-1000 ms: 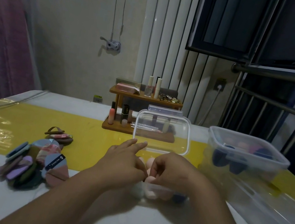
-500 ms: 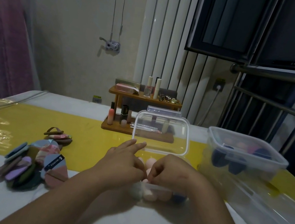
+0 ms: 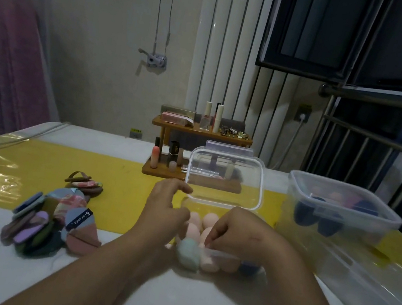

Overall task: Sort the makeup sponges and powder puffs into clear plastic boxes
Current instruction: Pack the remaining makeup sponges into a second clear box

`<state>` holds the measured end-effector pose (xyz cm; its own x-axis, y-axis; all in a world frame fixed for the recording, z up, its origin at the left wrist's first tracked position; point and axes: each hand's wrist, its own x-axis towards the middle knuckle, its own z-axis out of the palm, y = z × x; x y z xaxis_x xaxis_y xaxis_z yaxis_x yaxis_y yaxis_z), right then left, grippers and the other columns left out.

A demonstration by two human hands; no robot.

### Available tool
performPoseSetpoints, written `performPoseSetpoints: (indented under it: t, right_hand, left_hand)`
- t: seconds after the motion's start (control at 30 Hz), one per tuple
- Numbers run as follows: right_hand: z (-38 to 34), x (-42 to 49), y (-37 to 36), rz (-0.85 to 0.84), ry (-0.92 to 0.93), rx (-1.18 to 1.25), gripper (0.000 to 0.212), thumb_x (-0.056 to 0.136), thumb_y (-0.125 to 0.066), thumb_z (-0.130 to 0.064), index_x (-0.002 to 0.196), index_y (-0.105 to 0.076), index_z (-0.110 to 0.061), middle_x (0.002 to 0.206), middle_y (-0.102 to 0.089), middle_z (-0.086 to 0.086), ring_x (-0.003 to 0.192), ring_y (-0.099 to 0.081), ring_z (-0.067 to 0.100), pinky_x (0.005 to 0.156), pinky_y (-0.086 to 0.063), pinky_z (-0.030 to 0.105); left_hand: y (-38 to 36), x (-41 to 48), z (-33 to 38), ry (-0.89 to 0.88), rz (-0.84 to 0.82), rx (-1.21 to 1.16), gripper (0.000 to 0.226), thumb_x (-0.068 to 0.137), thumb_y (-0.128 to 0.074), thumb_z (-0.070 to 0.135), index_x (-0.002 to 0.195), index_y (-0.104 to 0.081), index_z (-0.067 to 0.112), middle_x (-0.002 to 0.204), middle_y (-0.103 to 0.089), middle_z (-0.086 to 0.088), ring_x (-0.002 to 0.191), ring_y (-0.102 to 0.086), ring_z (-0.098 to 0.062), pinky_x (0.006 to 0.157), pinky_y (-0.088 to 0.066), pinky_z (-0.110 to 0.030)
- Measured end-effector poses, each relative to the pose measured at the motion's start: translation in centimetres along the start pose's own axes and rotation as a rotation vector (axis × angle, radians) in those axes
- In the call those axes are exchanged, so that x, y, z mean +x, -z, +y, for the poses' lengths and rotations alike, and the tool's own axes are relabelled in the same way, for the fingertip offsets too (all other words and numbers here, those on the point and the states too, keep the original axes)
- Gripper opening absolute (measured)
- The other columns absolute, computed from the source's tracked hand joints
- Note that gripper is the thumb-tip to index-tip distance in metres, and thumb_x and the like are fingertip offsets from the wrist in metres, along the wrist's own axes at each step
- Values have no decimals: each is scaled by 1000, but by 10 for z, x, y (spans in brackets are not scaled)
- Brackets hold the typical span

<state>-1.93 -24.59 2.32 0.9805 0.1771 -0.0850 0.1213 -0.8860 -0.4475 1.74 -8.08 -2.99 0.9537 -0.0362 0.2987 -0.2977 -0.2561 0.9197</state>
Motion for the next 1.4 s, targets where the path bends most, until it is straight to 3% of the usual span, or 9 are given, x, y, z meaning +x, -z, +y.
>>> performPoseSetpoints:
  t: [0.13, 0.4, 0.5, 0.73, 0.9, 1.0, 1.2, 1.33, 1.4]
  right_hand:
    - [1, 2, 1, 75, 34, 124, 16, 76, -70, -15, 68, -78, -27, 70, -73, -9, 70, -65, 8, 69, -55, 28]
    - [2, 11, -8, 411, 83, 180, 19, 84, -64, -16, 74, -71, -31, 75, -69, -14, 64, -58, -2, 54, -39, 8]
    - [2, 12, -10, 560, 38, 139, 16, 87, -63, -20, 88, -75, -30, 88, -69, -11, 74, -56, 6, 63, -41, 18]
    - [6, 24, -15, 615, -86, 293, 54, 87, -64, -13, 137, -50, -28, 131, -51, -3, 116, -53, 18, 92, -47, 31]
    - [3, 33, -18, 488, -134, 578, 79, 91, -54, -14, 158, -14, -28, 113, -44, -6, 93, -47, 17, 82, -47, 35]
    - [1, 38, -19, 476, -141, 681, 75, 90, -53, -23, 156, -18, -30, 125, -54, -3, 101, -51, 20, 87, -47, 38]
    - [0, 46, -23, 554, -97, 725, 51, 93, -49, -46, 143, -43, -39, 136, -50, -3, 122, -49, 22, 102, -44, 46]
    - [-2, 45, -24, 572, -68, 806, 55, 99, -26, -63, 139, -52, -36, 143, -49, -5, 134, -43, 19, 114, -34, 44]
    - [-3, 42, -23, 594, -137, 919, 61, 99, -20, -65, 117, -68, -31, 128, -64, -1, 120, -56, 23, 107, -42, 47]
  left_hand:
    - [-1, 0, -1, 211, -162, -248, 43, 82, -52, 15, 107, -63, 49, 132, -54, -1, 117, -55, -26, 99, -50, -51]
    - [6, 4, -2, 231, -28, -344, 51, 92, -55, 1, 121, -57, 43, 115, -67, -3, 107, -63, -29, 94, -52, -45]
    - [14, 9, 1, 211, 3, -302, 60, 89, -53, -6, 122, -52, 43, 96, -71, 11, 109, -64, -33, 100, -49, -53]
    - [33, 23, -9, 326, 148, -408, 69, 93, -53, 0, 133, -48, 56, 123, -64, -9, 102, -69, -24, 94, -55, -48]
    - [40, 29, -13, 380, 135, -411, 65, 94, -51, 1, 136, -50, 50, 118, -67, -13, 104, -68, -24, 95, -53, -52]
    - [44, 31, -10, 362, 116, -379, 62, 97, -46, -1, 141, -48, 41, 114, -66, -3, 109, -64, -22, 85, -53, -41]
    - [43, 31, -6, 393, 110, -405, 53, 94, -41, -3, 106, -67, 43, 115, -66, -4, 106, -64, -24, 88, -55, -43]
    - [41, 25, 4, 402, 139, -673, 23, 100, -48, 39, 108, -68, 33, 112, -66, -12, 90, -63, -22, 70, -49, -33]
    - [41, 25, 2, 397, 147, -689, 43, 97, -37, 64, 106, -66, 34, 115, -65, -14, 100, -62, -27, 75, -48, -36]
